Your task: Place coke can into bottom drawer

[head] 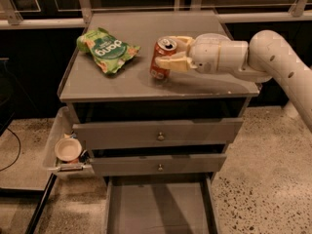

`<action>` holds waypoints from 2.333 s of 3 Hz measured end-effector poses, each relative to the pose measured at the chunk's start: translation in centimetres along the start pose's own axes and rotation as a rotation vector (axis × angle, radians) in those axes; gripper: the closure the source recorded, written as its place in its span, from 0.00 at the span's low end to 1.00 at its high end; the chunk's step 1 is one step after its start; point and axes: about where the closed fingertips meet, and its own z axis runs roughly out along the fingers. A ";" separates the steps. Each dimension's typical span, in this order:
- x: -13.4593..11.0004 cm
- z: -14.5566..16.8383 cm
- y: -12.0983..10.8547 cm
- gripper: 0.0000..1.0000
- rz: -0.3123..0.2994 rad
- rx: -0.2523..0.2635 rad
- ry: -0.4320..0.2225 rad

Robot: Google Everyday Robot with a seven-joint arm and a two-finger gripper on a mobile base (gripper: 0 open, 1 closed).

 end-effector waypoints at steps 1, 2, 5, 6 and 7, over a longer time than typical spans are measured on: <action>-0.5 -1.4 2.7 1.00 -0.030 0.000 -0.062; 0.9 -3.7 6.5 1.00 -0.044 0.014 -0.040; 2.1 -14.9 15.6 1.00 -0.177 0.217 0.183; 2.6 -16.6 16.4 1.00 -0.186 0.228 0.231; 2.6 -16.6 16.4 1.00 -0.186 0.228 0.232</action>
Offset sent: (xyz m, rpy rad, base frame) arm -0.1247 -0.0377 -0.0588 -0.0152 -0.0454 -0.0263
